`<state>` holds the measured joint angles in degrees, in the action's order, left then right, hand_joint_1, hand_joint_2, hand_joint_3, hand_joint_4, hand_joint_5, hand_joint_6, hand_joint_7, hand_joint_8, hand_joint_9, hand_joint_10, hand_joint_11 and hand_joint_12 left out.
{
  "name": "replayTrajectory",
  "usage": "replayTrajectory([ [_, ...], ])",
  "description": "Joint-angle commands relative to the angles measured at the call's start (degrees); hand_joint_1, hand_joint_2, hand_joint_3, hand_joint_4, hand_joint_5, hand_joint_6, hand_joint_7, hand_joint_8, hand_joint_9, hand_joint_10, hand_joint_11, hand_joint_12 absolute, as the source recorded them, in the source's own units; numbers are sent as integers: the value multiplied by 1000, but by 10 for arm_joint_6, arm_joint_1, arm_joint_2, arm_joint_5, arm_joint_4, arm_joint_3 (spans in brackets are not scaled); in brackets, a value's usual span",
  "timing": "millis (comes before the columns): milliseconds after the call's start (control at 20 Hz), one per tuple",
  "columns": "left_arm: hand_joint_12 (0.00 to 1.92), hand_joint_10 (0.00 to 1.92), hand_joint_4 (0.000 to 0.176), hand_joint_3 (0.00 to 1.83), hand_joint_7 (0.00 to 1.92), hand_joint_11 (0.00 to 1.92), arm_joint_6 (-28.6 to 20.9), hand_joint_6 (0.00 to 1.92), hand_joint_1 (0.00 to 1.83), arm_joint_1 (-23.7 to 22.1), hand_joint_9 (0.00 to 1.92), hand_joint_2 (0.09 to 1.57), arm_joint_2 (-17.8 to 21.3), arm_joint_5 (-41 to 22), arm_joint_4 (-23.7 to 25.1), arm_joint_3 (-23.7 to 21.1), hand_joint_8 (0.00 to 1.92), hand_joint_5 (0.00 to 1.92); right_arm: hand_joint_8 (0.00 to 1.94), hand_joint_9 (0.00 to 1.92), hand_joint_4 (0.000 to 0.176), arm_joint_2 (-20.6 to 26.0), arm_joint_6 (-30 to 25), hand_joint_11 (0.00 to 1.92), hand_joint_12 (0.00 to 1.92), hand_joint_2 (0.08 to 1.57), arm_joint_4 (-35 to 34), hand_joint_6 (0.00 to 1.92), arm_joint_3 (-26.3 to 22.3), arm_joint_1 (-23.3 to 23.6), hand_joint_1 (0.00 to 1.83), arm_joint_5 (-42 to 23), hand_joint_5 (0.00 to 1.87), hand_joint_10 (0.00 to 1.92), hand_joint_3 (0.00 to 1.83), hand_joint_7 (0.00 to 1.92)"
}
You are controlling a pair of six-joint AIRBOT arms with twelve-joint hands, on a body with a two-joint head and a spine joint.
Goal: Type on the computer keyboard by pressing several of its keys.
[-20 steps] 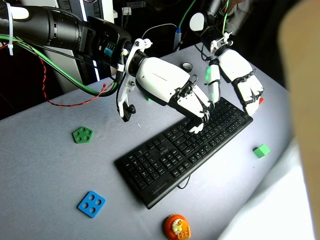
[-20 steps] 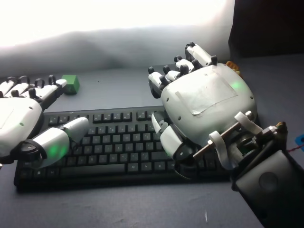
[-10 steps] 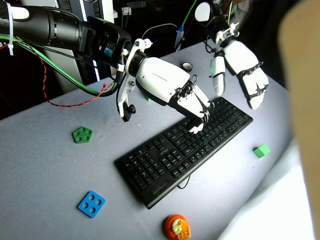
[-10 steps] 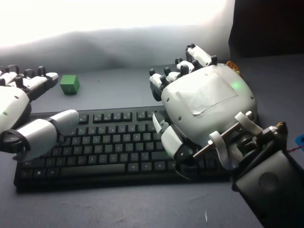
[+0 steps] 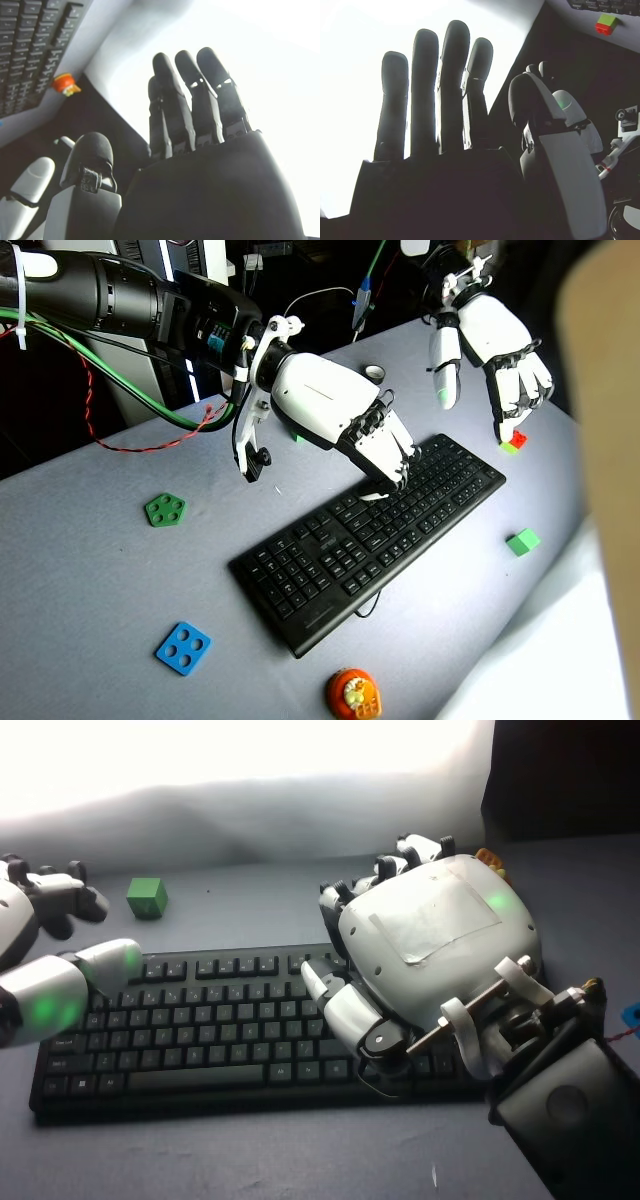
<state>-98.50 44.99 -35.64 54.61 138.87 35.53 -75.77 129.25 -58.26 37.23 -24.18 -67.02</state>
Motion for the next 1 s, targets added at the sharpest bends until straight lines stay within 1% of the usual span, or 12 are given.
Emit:
replayTrajectory([
  [0,1713,1256,0,1,676,266,-2,860,0,-12,556,1375,9,47,31,0,1026,579,1234,787,0,2,1,546,1921,1407,56,1183,-3,2,215,-36,799,1668,0,967],
  [100,1829,1466,0,1,750,317,-2,880,101,-26,595,1388,14,32,35,-1,1162,701,1251,882,0,4,1,663,1921,1432,56,1377,-3,2,122,-36,792,1672,6,1025],
  [200,1907,1558,0,0,801,364,-2,910,218,-40,665,1380,20,15,43,-2,1277,741,1488,957,0,5,2,762,1921,1474,56,1291,-4,2,26,-36,862,1882,14,1075],
  [300,1906,1575,0,1,890,453,-2,825,190,-53,748,1385,31,-3,50,-2,1242,833,1636,1053,0,6,2,887,1921,1489,57,1343,-4,2,193,-37,893,1919,10,1097],
  [400,1900,1531,0,3,930,505,-2,915,137,-60,783,1408,39,-18,56,-2,1157,832,1684,1079,0,7,3,965,1921,1502,57,1334,-4,2,331,-37,901,1921,8,1093],
  [500,1872,1523,0,1,912,552,-2,1115,214,-69,798,1406,46,-30,65,-2,1253,810,1696,1103,0,8,3,979,1921,1513,60,1367,-4,2,448,-37,917,1921,8,1096],
  [550,1853,1514,0,1,915,580,-2,1280,237,-69,815,1413,48,-30,68,-3,1305,785,1689,1088,0,8,3,937,1921,1520,60,1408,-4,2,467,-37,911,1921,9,1084],
  [700,1843,1539,0,6,901,580,-2,1568,281,-64,822,1460,50,-30,68,-7,1380,750,1626,1028,0,10,3,852,1921,1531,61,1402,-4,2,474,-38,878,1921,9,1067],
  [800,1836,1575,0,0,926,618,-2,1647,477,-59,857,1451,53,-28,68,-12,1433,800,1612,991,0,10,3,834,1921,1539,61,1312,-4,2,463,-38,877,1921,9,1063],
  [850,1904,1679,34,3,890,573,-2,1695,724,-58,808,1395,53,-28,68,-13,1519,607,1610,978,0,10,3,828,1921,1549,61,1435,-4,2,448,-38,900,1921,11,1072],
  [900,1908,1690,90,7,875,544,-2,1720,757,-58,790,1390,53,-29,68,-14,1533,557,1609,977,0,10,3,827,1921,1549,61,1455,-4,2,449,-38,893,1920,10,1071],
  [950,1918,1698,75,0,891,555,-2,1674,807,-59,801,1371,54,-30,68,-14,1509,579,1644,991,0,10,3,857,1921,1546,61,1442,-4,2,466,-38,885,1921,7,1060],
])
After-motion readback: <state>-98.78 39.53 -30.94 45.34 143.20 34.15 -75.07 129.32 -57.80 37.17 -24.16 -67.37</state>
